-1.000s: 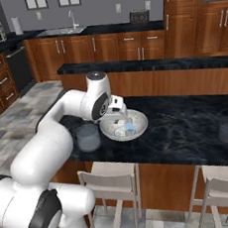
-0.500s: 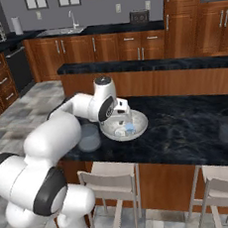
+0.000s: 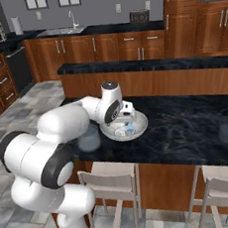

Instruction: There are four ice cubes in the ice bowl. Place two ice cubes in each glass of water.

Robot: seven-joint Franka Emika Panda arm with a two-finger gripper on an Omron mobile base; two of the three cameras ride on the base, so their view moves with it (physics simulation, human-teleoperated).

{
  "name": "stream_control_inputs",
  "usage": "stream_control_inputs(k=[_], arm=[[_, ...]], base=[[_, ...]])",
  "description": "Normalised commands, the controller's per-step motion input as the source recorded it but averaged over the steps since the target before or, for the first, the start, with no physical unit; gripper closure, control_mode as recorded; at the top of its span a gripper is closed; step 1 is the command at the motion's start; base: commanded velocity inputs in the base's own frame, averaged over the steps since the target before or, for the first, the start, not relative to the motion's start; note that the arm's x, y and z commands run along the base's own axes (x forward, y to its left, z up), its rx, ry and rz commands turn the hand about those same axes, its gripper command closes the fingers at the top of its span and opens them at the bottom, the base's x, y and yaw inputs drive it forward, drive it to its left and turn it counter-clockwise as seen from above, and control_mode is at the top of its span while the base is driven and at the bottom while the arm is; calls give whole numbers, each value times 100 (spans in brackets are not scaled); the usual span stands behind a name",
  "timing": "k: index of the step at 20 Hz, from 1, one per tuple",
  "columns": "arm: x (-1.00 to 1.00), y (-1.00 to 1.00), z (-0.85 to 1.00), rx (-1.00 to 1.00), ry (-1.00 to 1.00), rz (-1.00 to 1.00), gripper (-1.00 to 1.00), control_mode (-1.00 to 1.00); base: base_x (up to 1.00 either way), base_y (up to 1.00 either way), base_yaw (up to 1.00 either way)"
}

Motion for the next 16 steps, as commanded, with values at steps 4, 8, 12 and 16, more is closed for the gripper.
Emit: stream_control_inputs(k=[4, 8, 12, 16], arm=[[40, -7, -28, 0, 0, 0, -100, -100], [43, 0, -26, 0, 0, 0, -100, -100], [38, -1, -27, 0, 0, 0, -100, -100], [38, -9, -33, 0, 0, 0, -100, -100]], base=[[0, 0, 0], [0, 0, 0], [0, 0, 0], [0, 0, 0]])
